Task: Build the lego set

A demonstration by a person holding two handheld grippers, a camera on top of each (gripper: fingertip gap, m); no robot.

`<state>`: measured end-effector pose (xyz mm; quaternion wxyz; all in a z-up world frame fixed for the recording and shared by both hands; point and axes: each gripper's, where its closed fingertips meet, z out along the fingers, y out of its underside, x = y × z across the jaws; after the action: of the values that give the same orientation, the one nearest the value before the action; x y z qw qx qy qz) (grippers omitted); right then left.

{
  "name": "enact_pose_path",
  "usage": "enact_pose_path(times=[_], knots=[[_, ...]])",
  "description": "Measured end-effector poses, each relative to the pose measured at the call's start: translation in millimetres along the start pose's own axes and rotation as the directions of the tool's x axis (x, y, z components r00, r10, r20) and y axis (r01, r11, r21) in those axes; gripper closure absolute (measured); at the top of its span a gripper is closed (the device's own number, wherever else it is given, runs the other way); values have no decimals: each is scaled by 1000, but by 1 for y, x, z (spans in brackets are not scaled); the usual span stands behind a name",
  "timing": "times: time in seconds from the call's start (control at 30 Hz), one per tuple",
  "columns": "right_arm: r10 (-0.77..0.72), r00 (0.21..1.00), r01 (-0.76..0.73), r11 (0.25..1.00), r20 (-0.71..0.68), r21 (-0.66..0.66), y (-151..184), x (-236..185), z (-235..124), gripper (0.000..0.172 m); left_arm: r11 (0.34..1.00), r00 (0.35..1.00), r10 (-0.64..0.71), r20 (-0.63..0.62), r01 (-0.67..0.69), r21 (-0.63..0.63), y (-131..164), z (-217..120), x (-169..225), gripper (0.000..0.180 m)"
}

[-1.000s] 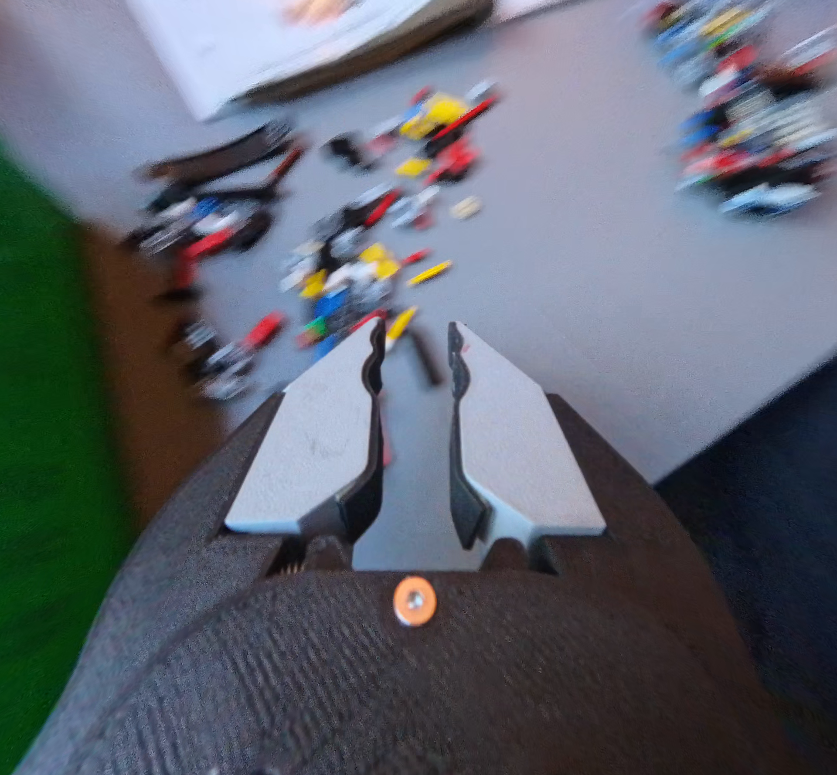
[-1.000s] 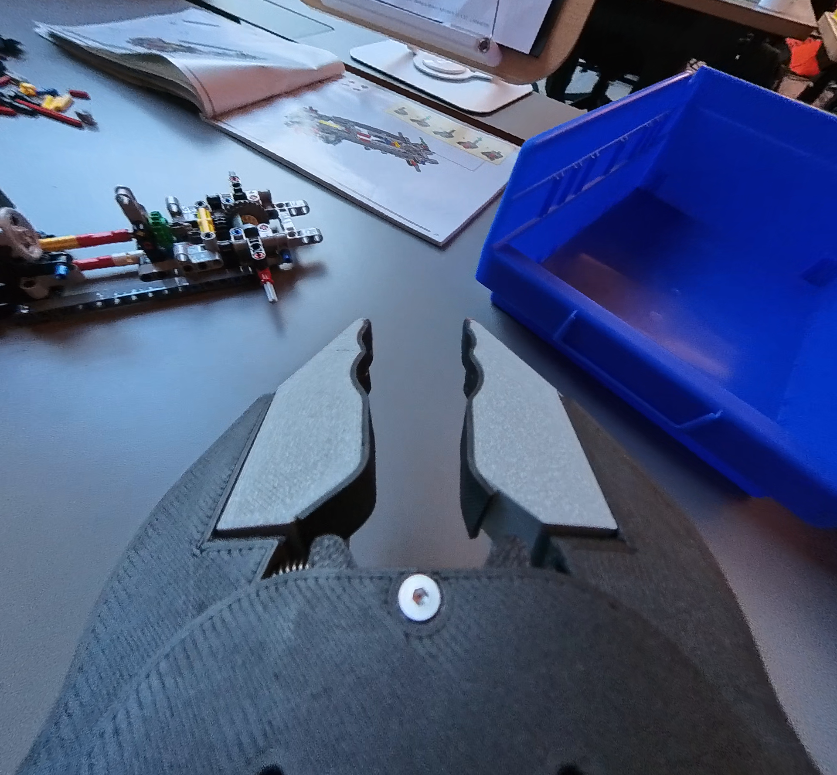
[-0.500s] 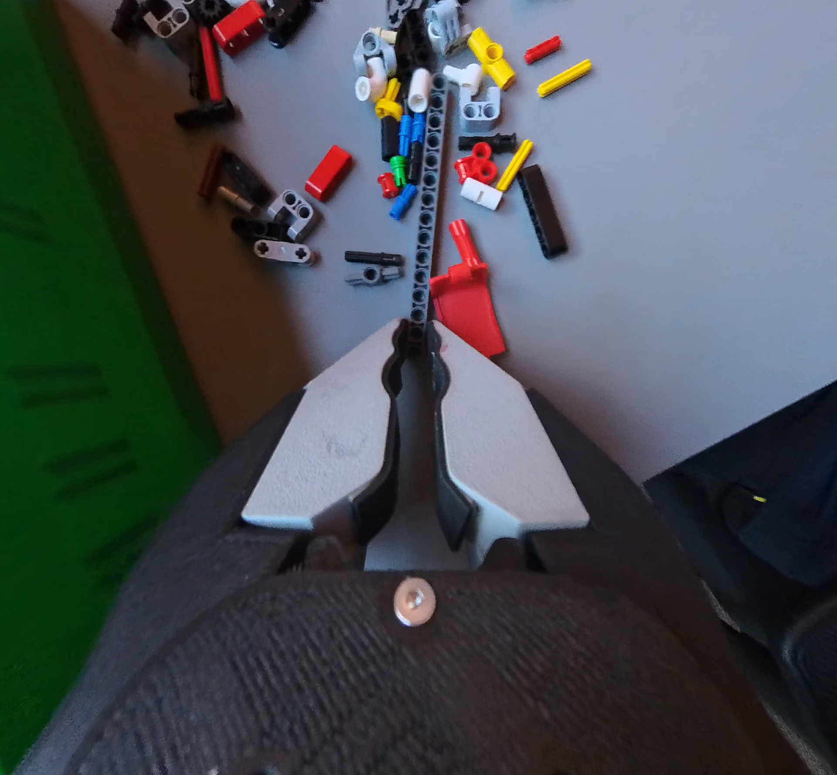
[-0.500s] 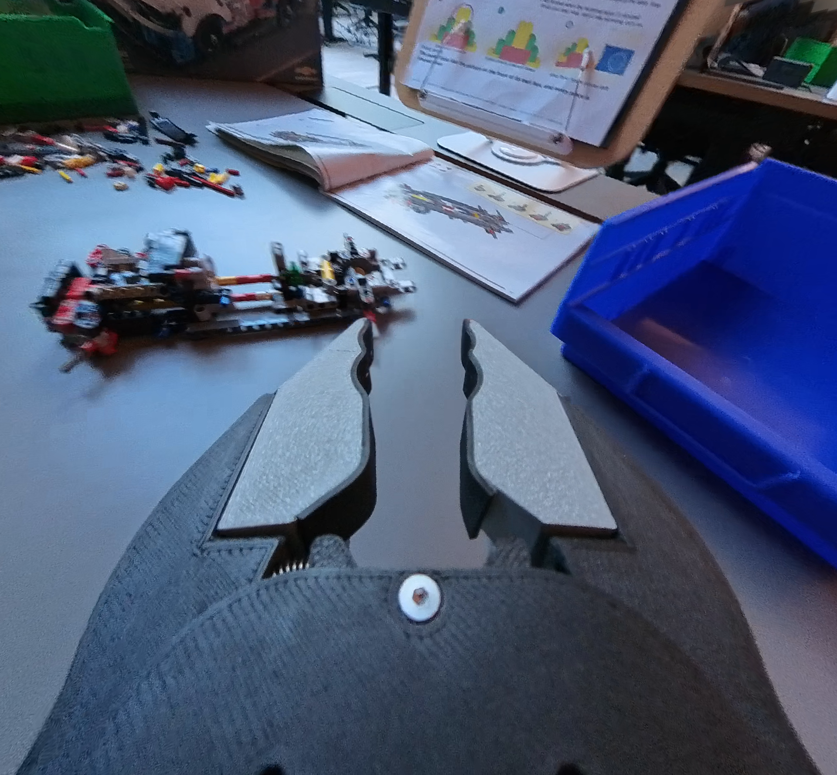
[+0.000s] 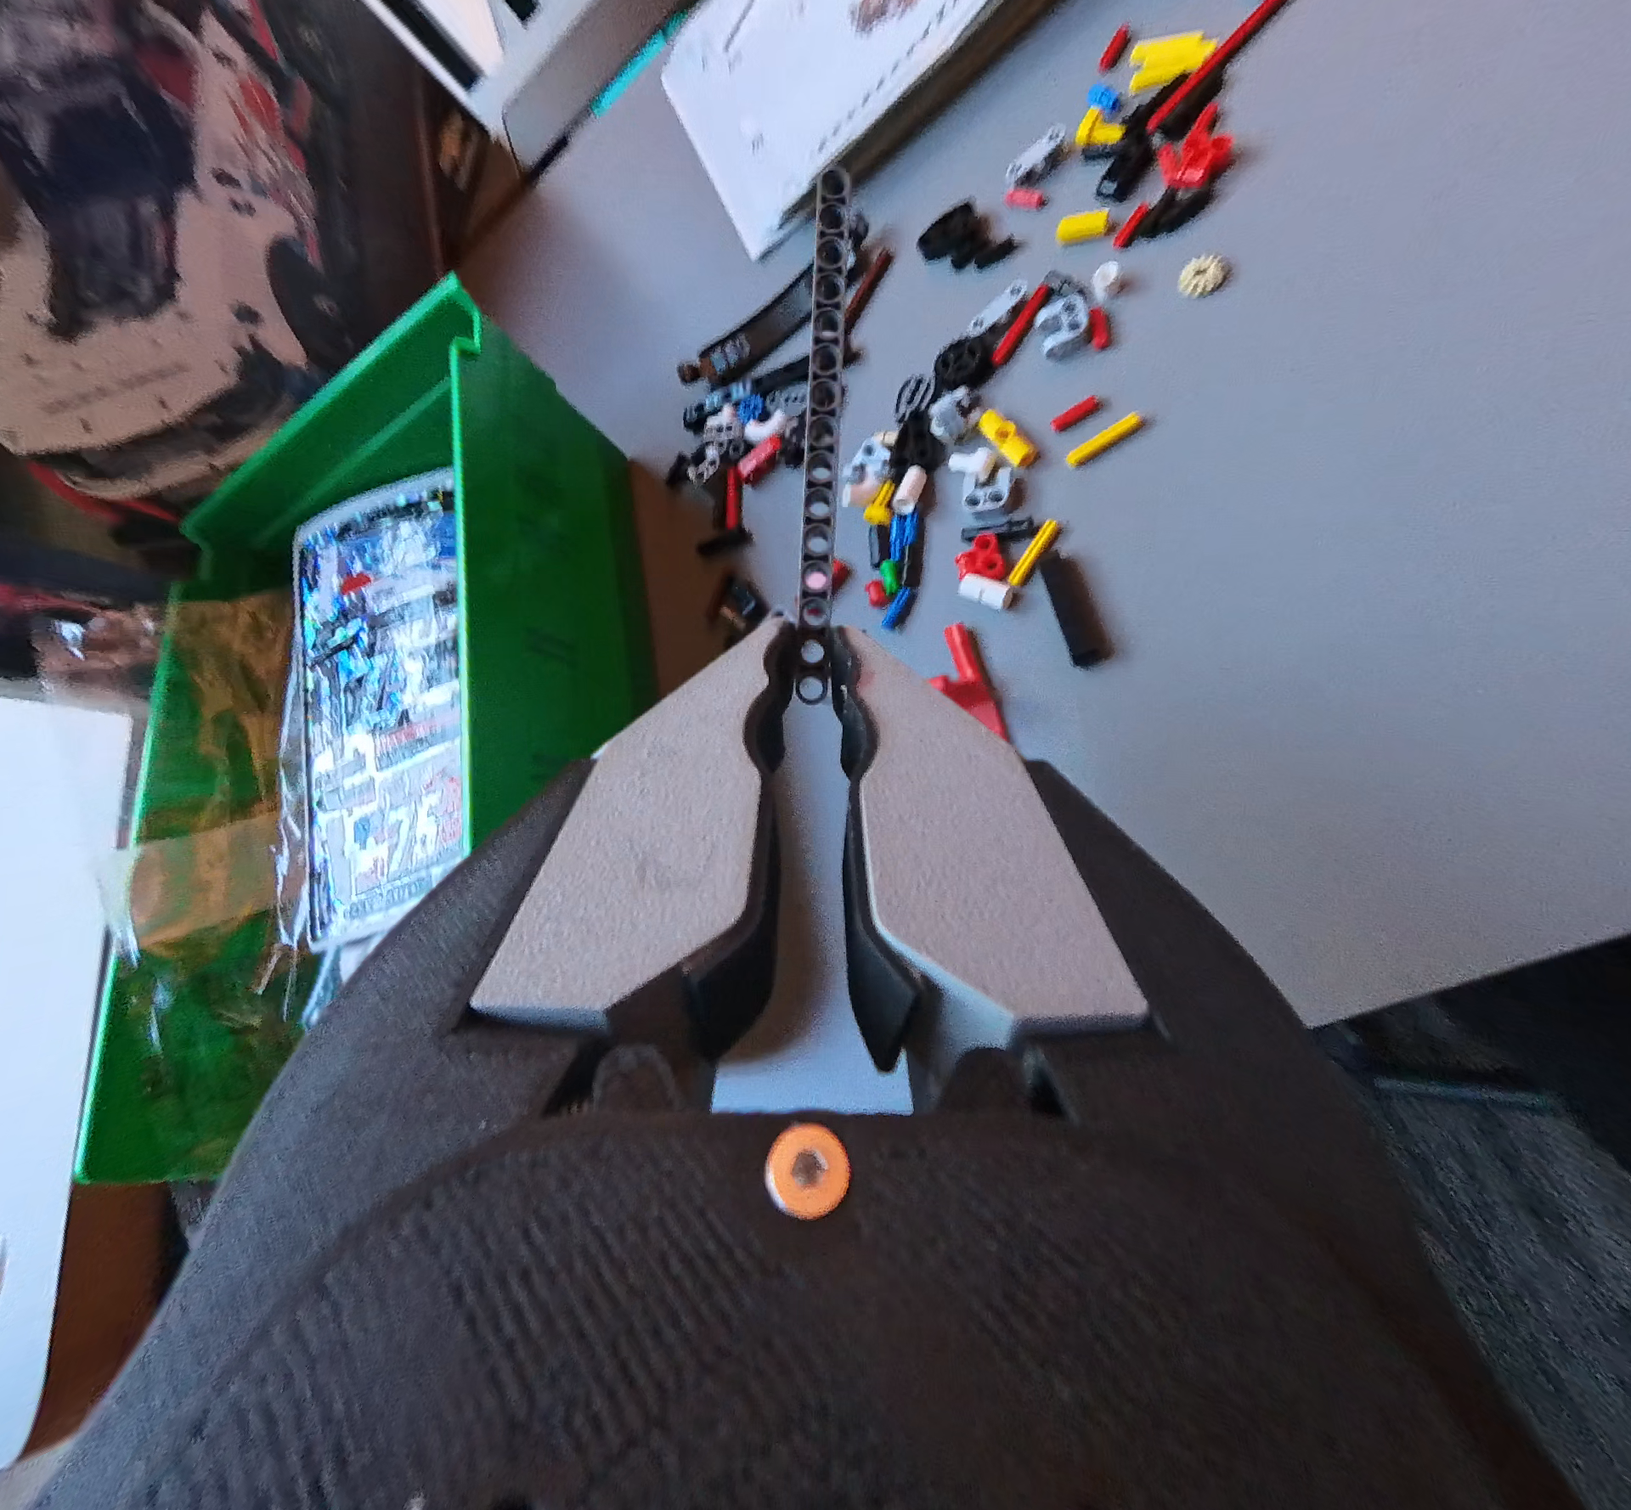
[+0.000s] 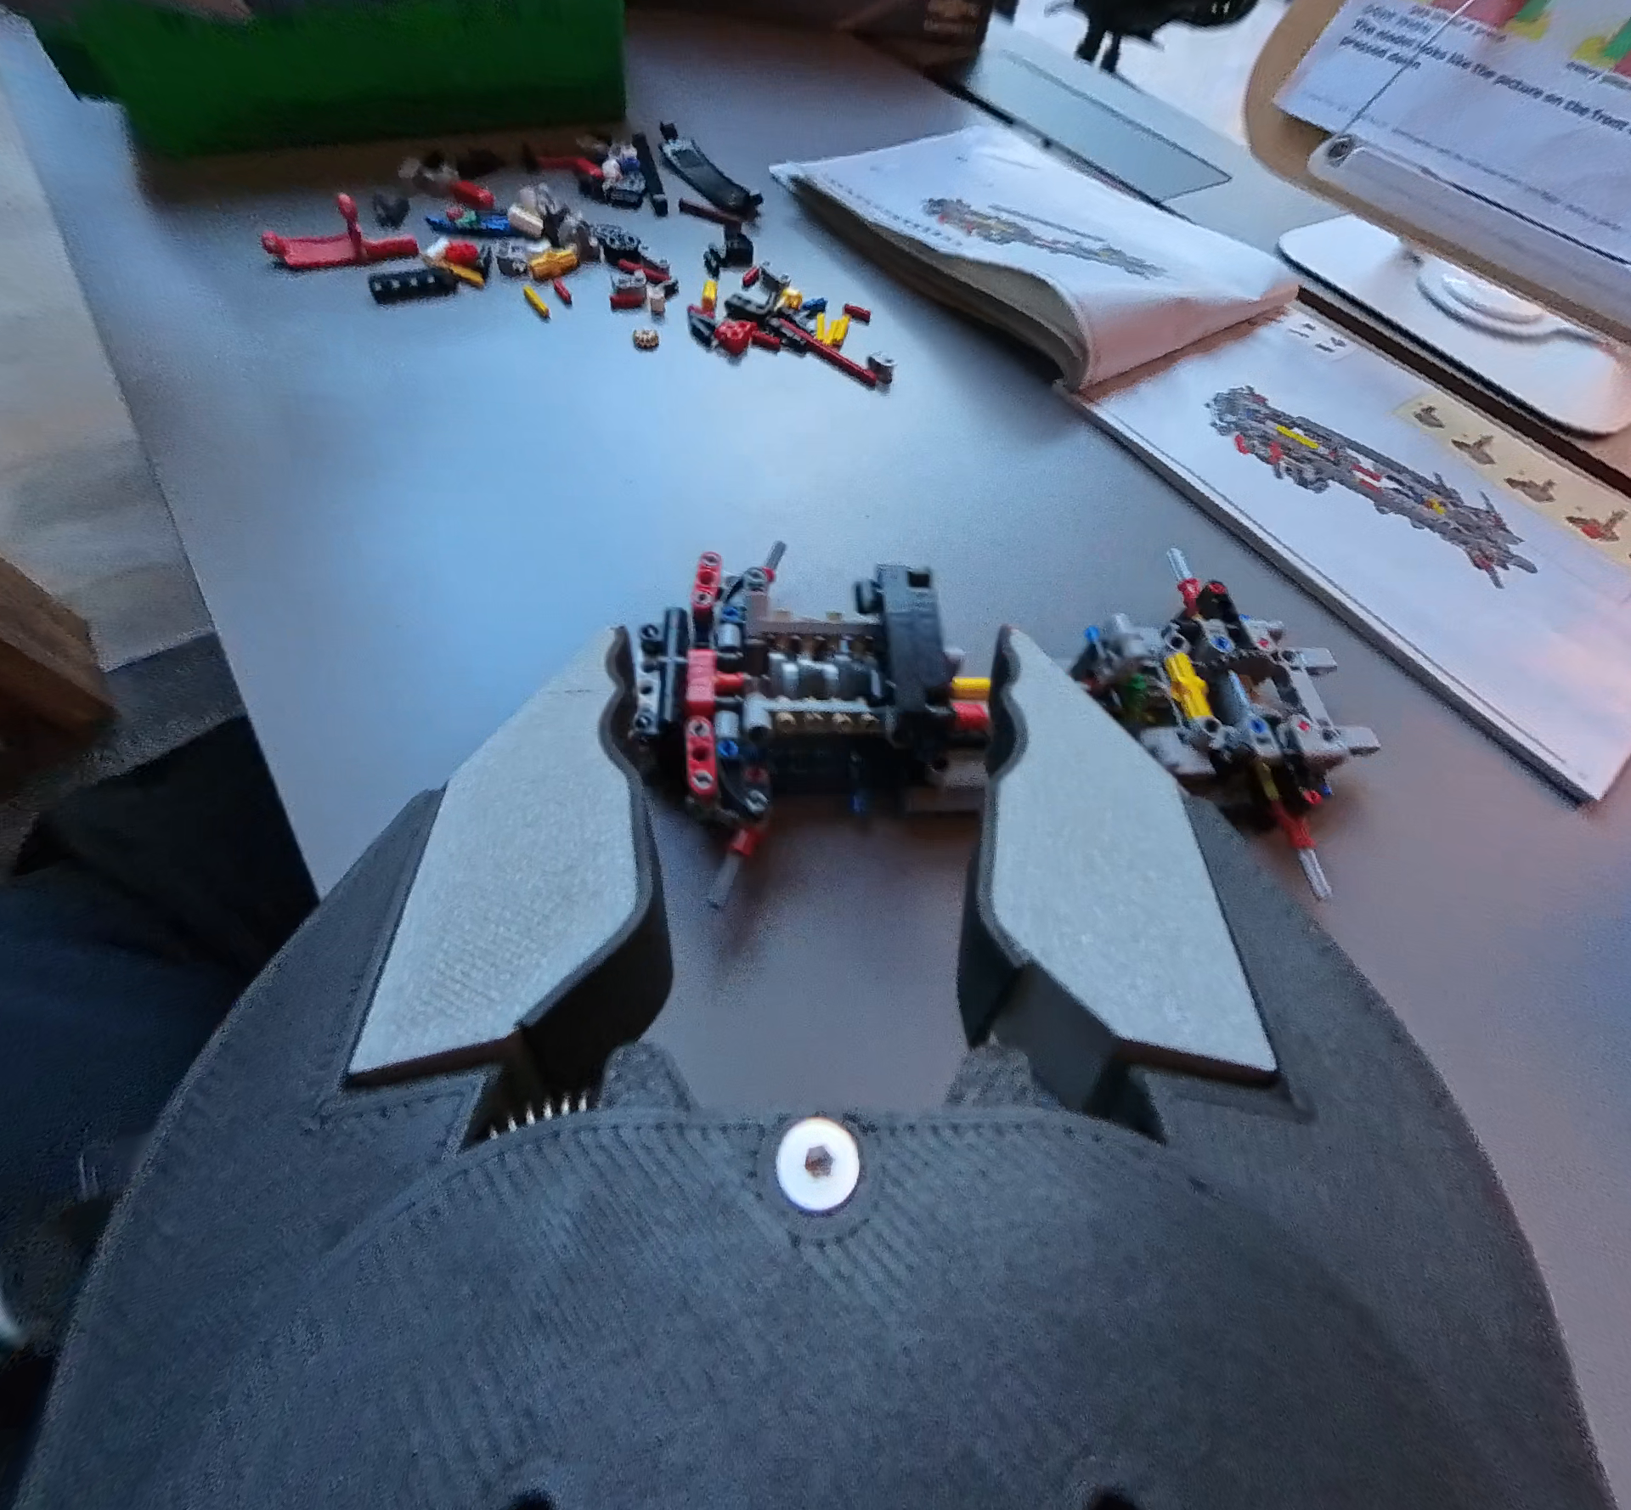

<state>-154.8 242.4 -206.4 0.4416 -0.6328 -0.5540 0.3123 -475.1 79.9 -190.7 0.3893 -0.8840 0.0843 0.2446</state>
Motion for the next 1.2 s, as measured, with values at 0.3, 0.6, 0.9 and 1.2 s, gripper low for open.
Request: enact_pose_path(times=[0.3,0.6,0.9,1.2], knots=[[-309,927,360,890,211,-281,-8,-82,79,127,985,993,-37,-111,55,165,-36,11,60,175],[-264,908,415,676,326,-609,84,-33,2,164,980,975,-4,-220,48,193,-36,11,91,175],[-83,987,-30,747,-138,-665,130,103,-151,147,888,873,358,-332,-208,411,-97,7,176,175],[-238,967,251,951,91,-178,60,13,-111,138,736,615,660,-431,-415,534,-165,5,308,175]])
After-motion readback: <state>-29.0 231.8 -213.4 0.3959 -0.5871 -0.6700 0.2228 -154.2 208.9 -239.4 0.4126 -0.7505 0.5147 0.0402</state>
